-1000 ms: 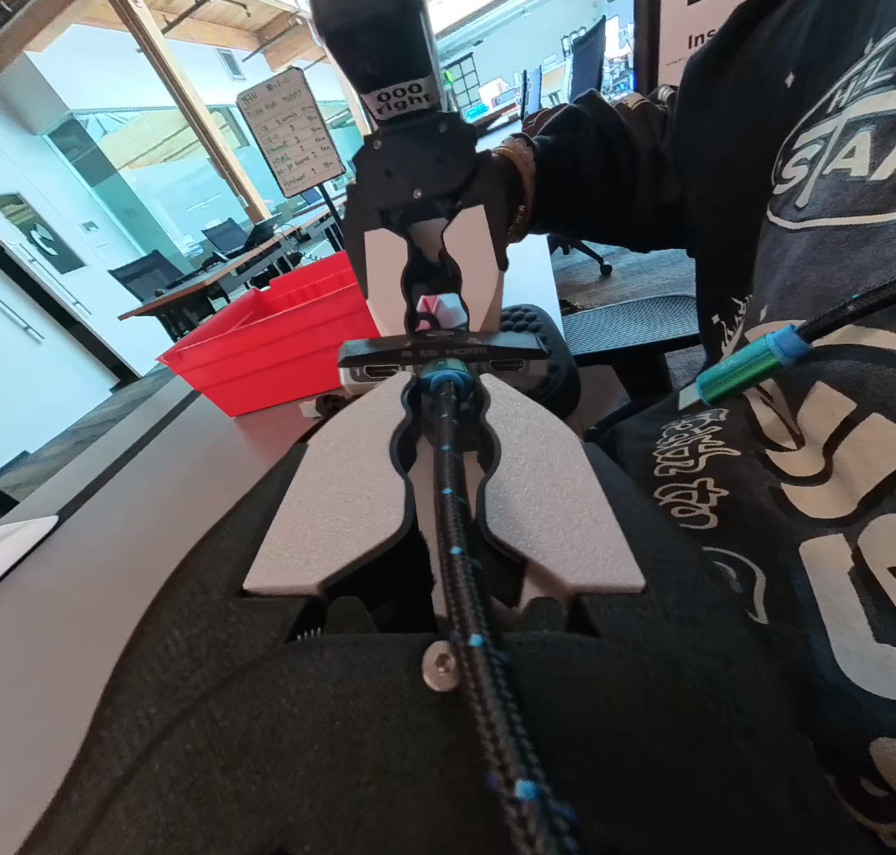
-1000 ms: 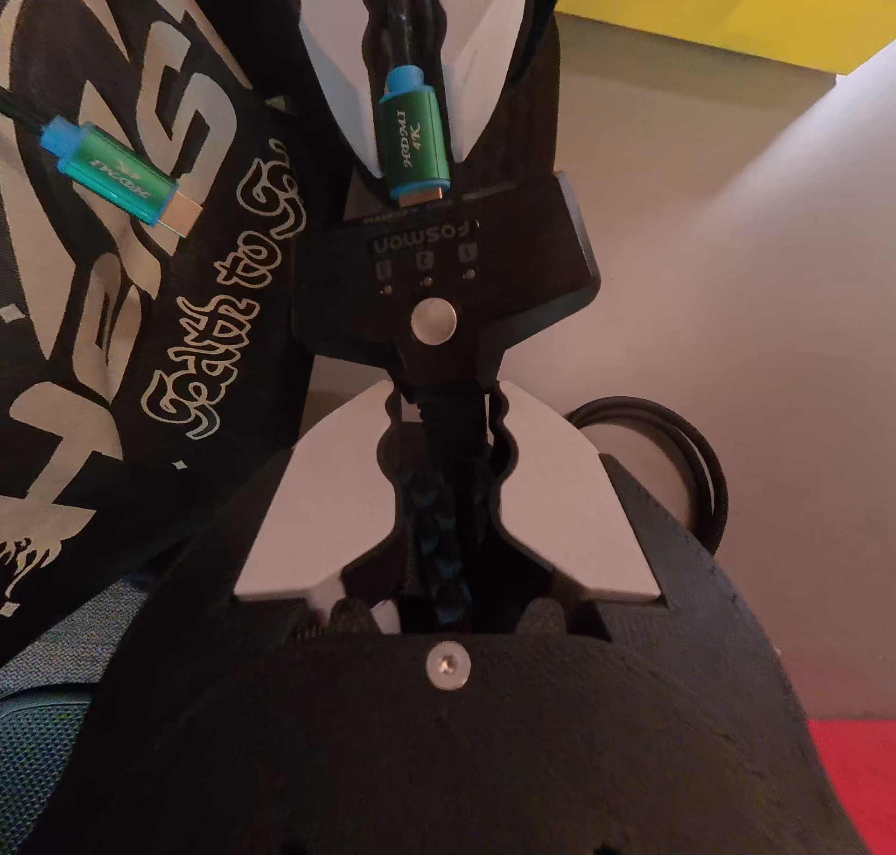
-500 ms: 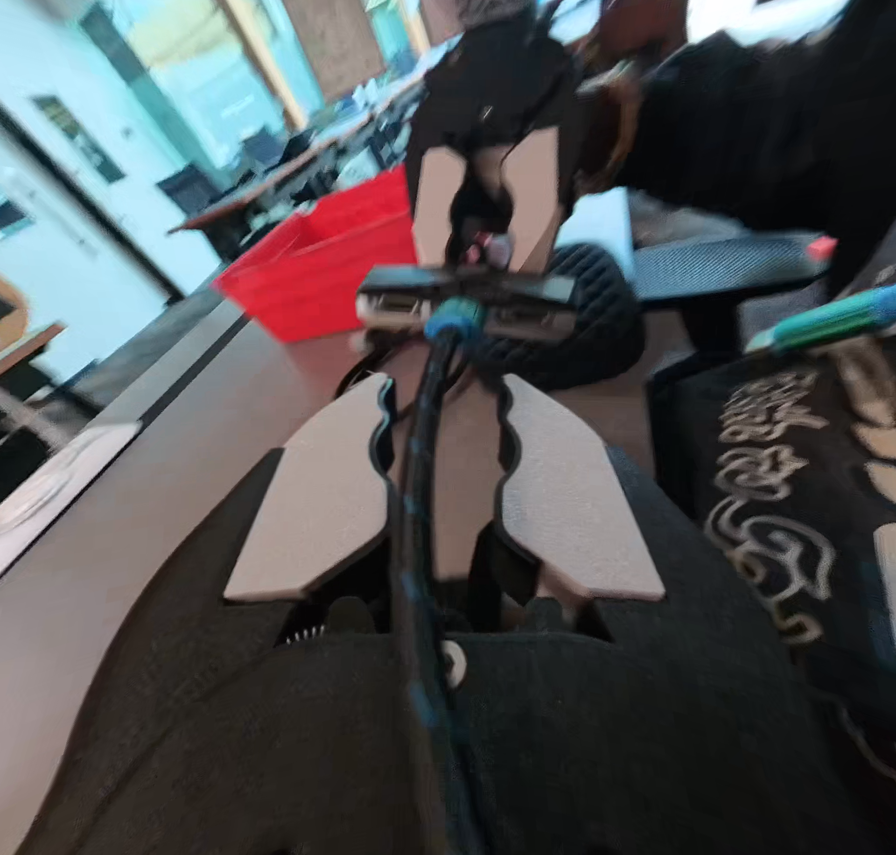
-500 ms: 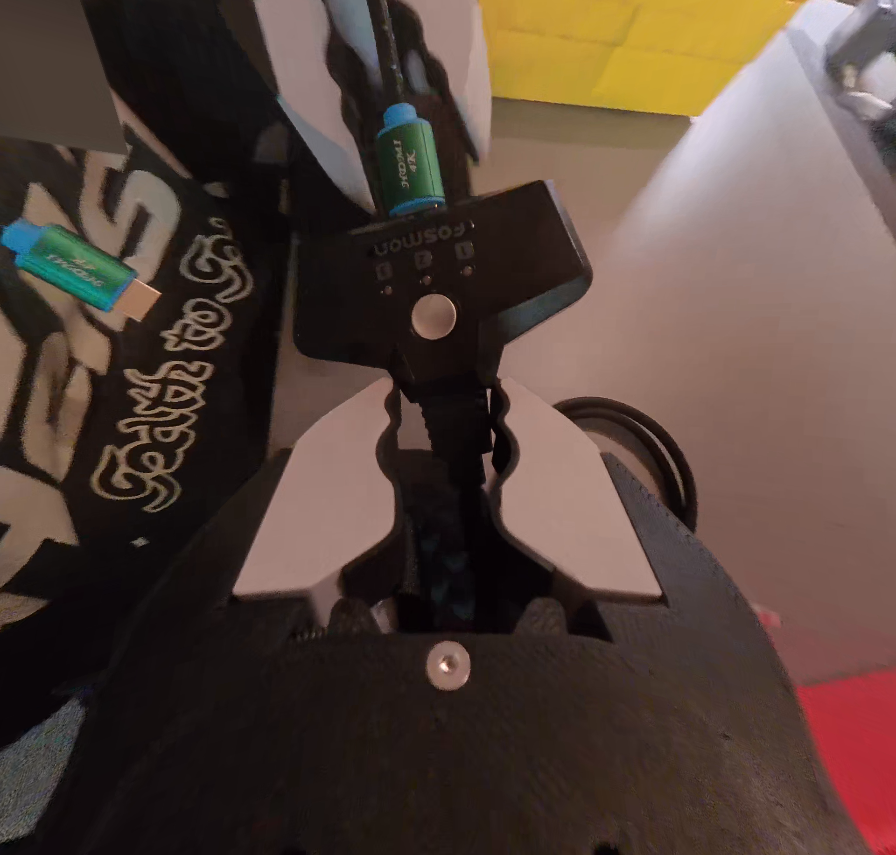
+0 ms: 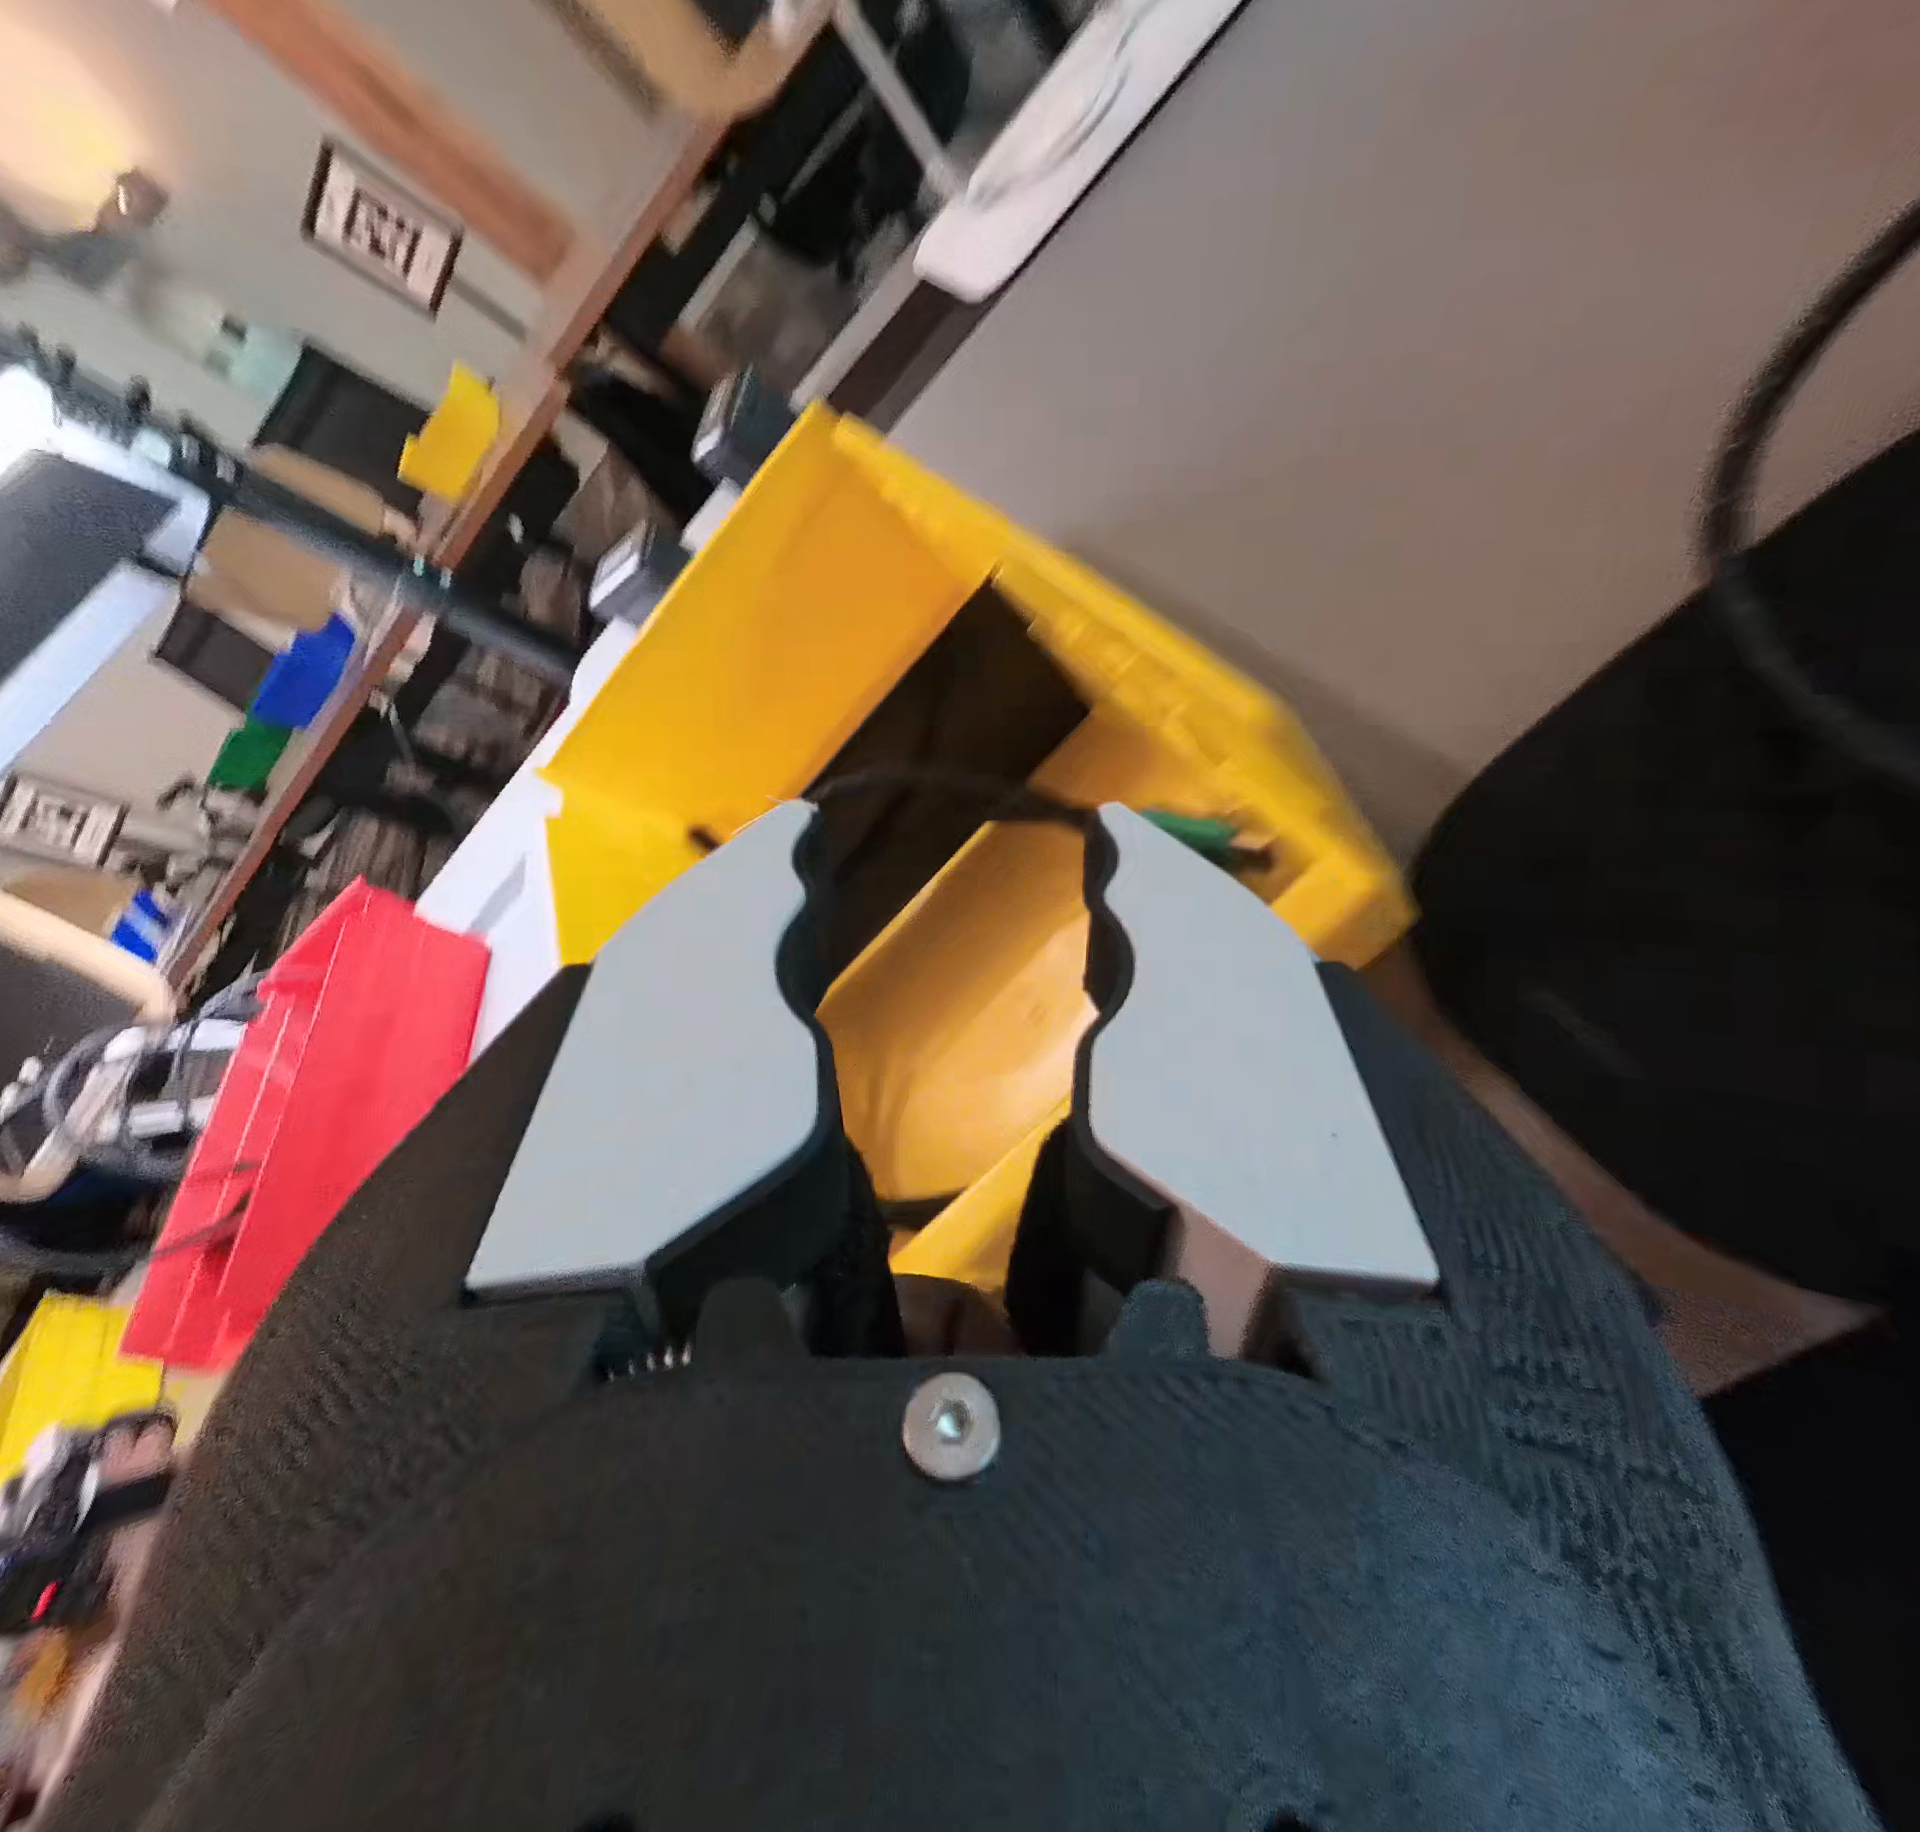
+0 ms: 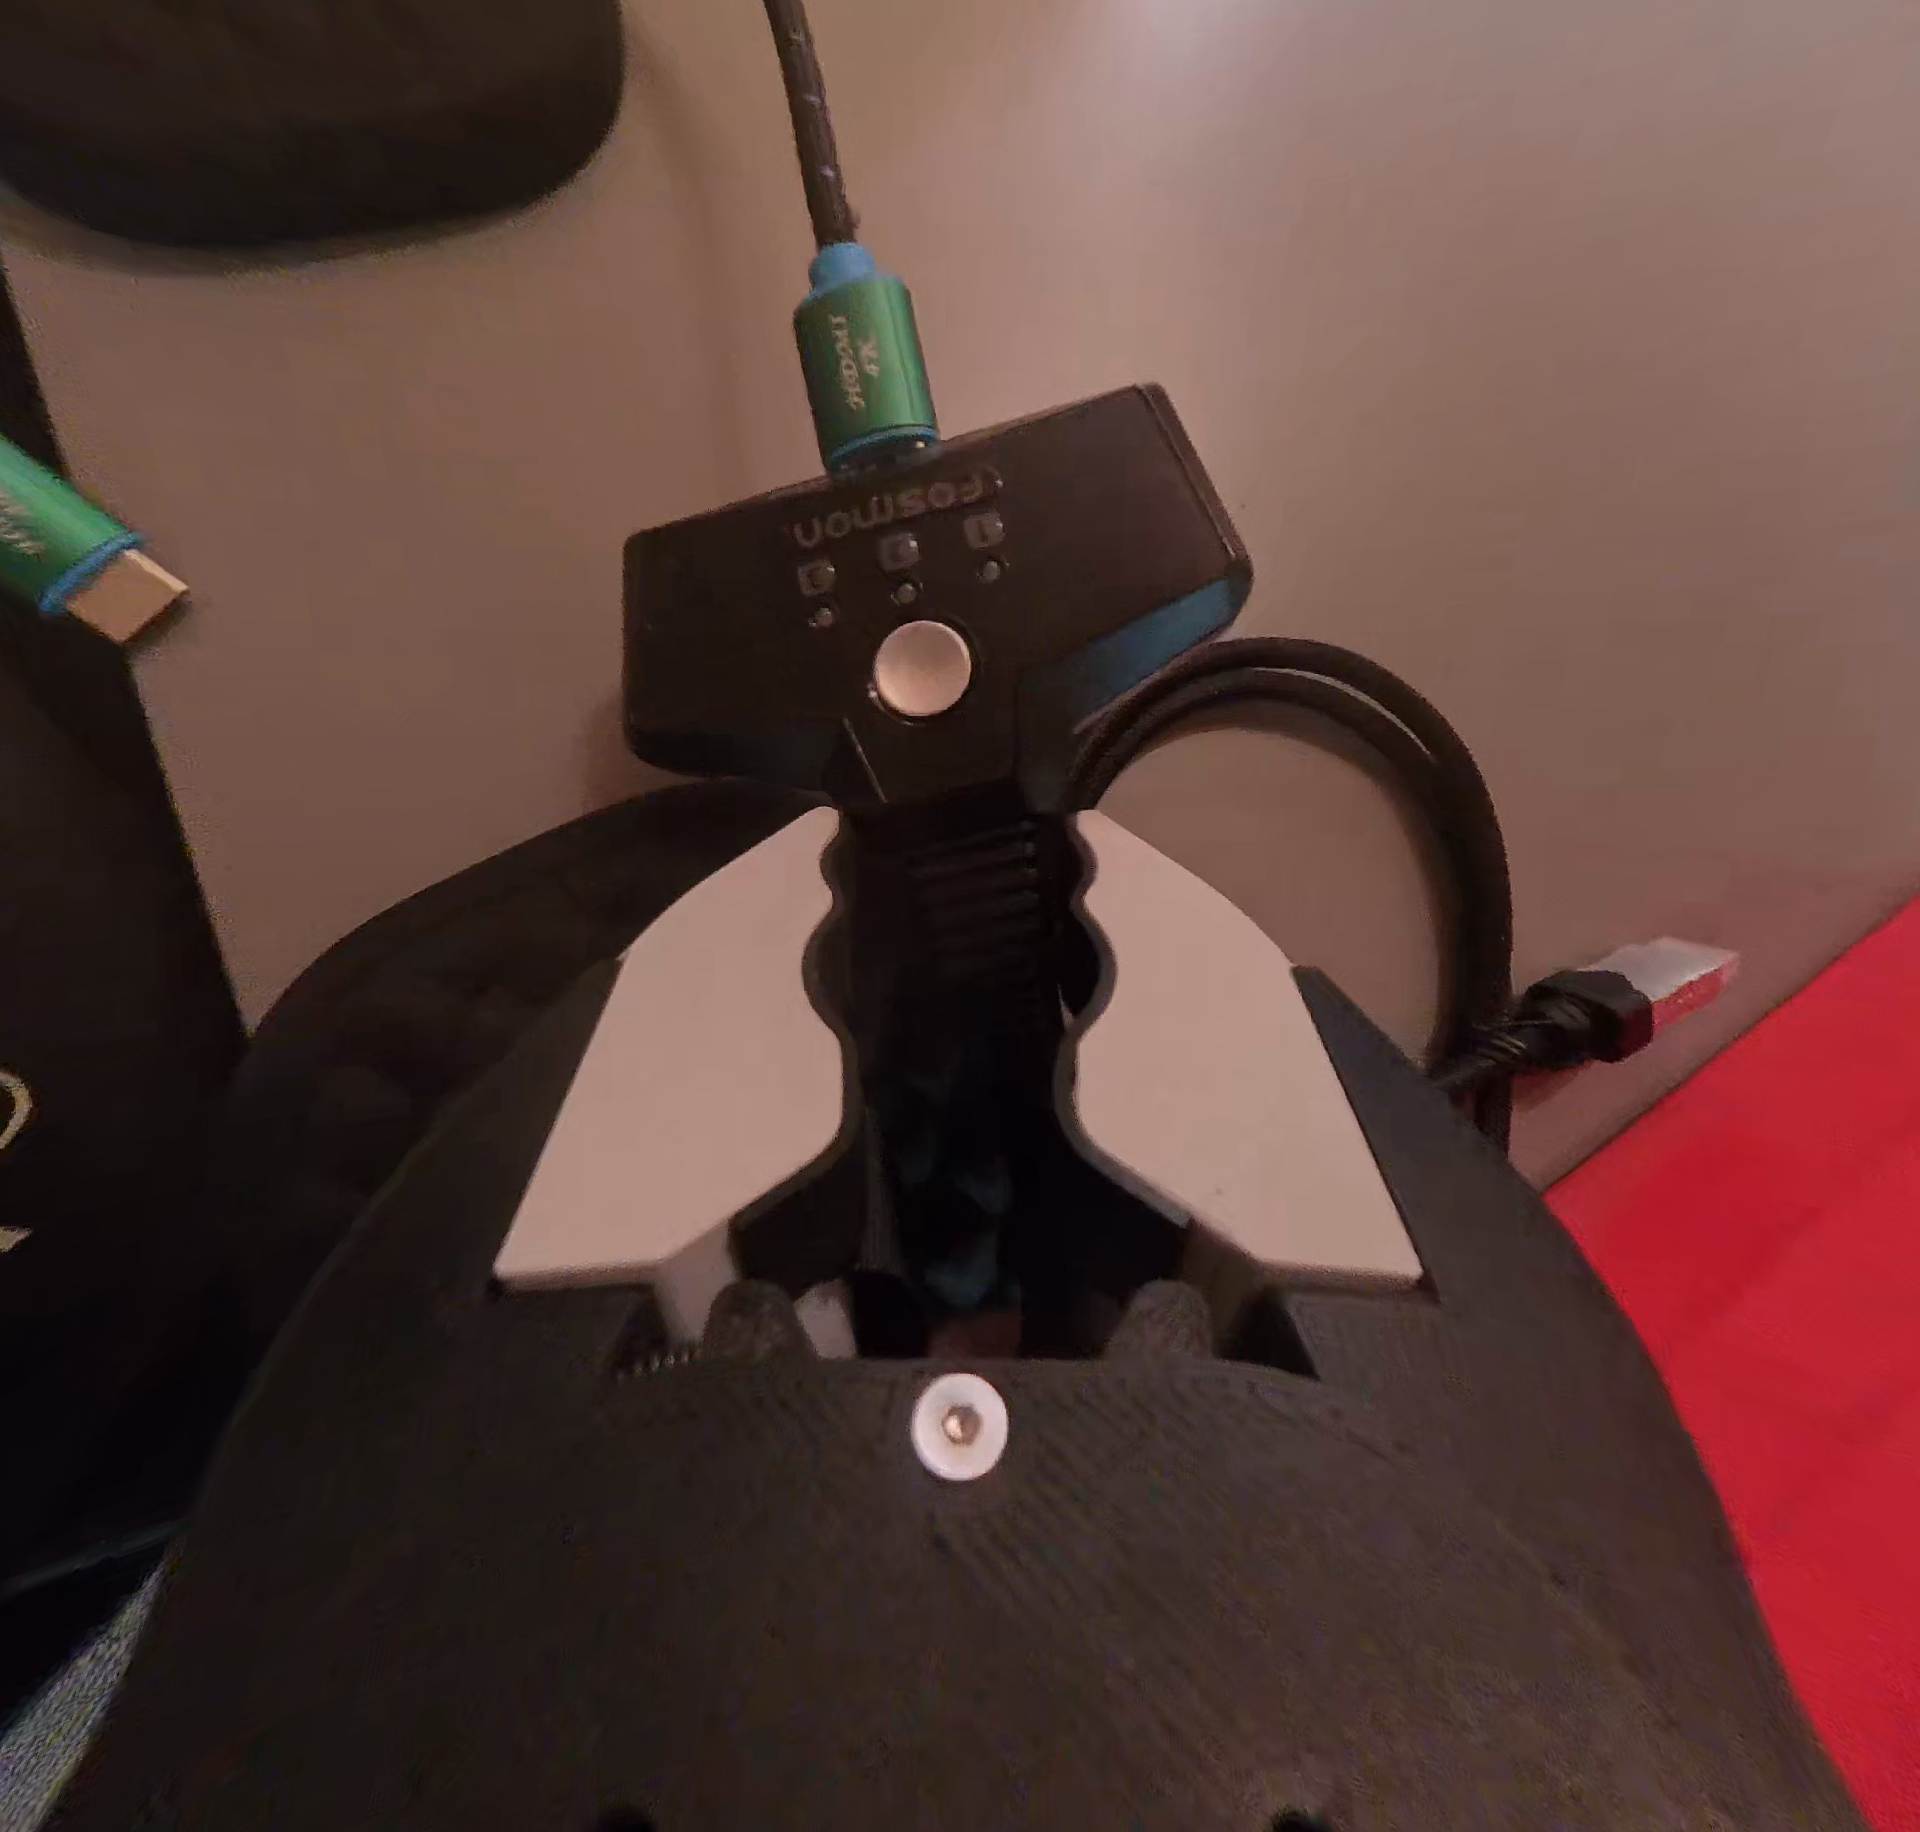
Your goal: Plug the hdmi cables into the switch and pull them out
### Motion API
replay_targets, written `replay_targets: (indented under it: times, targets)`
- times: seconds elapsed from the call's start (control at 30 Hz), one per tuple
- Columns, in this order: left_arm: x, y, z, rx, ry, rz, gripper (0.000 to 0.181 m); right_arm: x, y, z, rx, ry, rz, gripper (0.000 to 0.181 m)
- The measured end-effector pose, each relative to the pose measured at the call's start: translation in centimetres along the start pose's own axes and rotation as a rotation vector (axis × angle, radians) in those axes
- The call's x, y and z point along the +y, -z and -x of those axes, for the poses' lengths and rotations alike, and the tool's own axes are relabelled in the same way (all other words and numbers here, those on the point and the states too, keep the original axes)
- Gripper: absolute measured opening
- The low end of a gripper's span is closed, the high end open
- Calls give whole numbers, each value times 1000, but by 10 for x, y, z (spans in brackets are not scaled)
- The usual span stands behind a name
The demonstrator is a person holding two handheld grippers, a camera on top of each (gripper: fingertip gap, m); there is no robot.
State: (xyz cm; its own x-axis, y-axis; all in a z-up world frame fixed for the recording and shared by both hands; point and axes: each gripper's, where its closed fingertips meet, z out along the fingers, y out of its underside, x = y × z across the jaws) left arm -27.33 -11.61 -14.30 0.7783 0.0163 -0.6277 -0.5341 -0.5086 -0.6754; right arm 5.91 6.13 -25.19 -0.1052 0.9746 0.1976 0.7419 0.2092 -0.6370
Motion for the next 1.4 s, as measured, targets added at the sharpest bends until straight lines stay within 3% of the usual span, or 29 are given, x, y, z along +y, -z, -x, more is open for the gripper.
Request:
replay_targets:
  times: [0.1, 0.2, 0.37, 0.53, 0.67, 0.9, 1.13, 1.27, 1.4]
  targets:
    - [27, -21, 32, -18, 87, 109, 46, -2, 3, -10, 87, 2, -18, 62]
    - [45, -50, 54, -18, 37, 212, 45, -25, 21, -2, 40, -27, -192, 75]
    - [76, -89, 66, 39, -116, 412, 45, -57, 75, 9, -29, -103, -549, 70]
    - [81, -109, 73, 32, -208, 421, 28, -65, 110, 15, -84, -134, -718, 64]
    - [79, -101, 83, -10, -169, 396, 8, -76, 133, 15, -107, -162, -842, 58]
    - [16, -20, 131, -331, -47, 126, 8, -95, 146, 23, -133, -163, -965, 53]
    - [-66, 77, 150, -760, -101, -175, 7, -117, 118, 52, -141, -64, -941, 54]
    - [-114, 97, 127, -802, -102, -357, 7, -138, 103, 65, -72, -13, -991, 56]
    - [-159, 90, 89, -718, -70, -490, 7, -160, 97, 76, 73, 22, -1131, 68]
